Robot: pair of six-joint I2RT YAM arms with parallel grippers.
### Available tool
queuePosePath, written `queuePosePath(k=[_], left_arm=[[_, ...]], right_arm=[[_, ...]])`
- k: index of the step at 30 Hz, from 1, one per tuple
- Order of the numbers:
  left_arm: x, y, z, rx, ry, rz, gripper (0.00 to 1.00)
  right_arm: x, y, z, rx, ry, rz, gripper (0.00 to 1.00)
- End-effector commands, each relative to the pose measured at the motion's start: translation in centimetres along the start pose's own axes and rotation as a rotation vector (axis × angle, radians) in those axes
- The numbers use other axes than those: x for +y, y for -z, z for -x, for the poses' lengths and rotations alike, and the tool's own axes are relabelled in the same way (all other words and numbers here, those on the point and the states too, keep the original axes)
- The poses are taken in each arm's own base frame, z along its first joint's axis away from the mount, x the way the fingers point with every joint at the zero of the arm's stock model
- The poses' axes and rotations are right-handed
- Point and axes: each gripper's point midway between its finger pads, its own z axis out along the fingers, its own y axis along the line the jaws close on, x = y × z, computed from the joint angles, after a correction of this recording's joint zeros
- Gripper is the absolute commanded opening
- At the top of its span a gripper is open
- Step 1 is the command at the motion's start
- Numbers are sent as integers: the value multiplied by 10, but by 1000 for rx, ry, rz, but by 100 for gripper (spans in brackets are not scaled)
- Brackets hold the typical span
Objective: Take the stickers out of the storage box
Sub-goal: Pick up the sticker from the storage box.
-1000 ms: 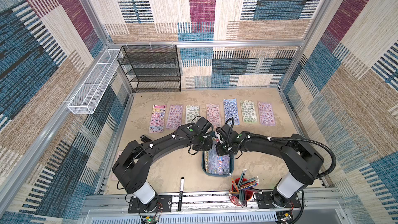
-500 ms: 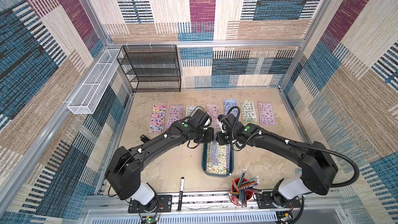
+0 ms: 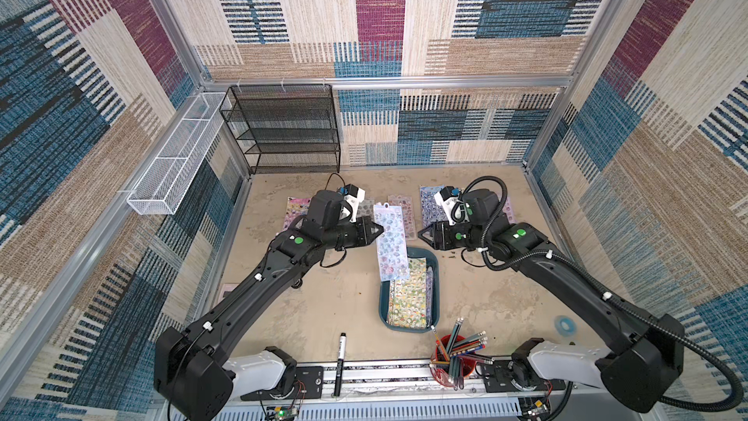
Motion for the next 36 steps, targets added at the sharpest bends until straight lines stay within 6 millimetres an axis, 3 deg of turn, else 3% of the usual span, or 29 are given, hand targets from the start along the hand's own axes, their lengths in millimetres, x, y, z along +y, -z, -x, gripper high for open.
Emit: queuePosePath(k=[1,4,9,12,14,16,17,19,21,23,25,28,32,36], left_arm=[[-27,11,18,-61,-17,-144,0],[-34,16,24,-77,-4,-201,0],[-38,17,31,-92,42,-277,0],[-38,14,31,-92,60,-302,0],[-37,12,31,-95,70,-314,0],[-36,10,30,-94,78,-321,0],[-34,9,29,-92,82,-319,0],[-34,8,29,-88,84,-319,1],[-32,9,28,-90,82,-309,22],[-29,11,28,-103,72,-283,43],[-25,15,29,-121,58,-241,53],[-15,26,31,-163,29,-145,67],[-4,39,30,-187,-12,-40,68],[4,41,23,-185,-27,-7,68]], right_arm=[[55,11,13,-39,40,304,55],[69,9,13,-26,13,415,56],[66,-5,6,23,-46,451,53],[70,-5,2,23,-76,507,47],[67,-8,1,19,-97,504,31],[62,-11,2,16,-116,474,5],[59,-12,2,18,-124,452,0],[51,-16,2,27,-134,397,0],[38,-19,2,36,-134,311,0],[20,-19,5,35,-125,184,0],[0,-13,9,31,-110,58,0],[-51,4,10,30,-117,-204,0],[-129,40,-5,68,-162,-541,0],[-185,76,-31,118,-270,-753,0]])
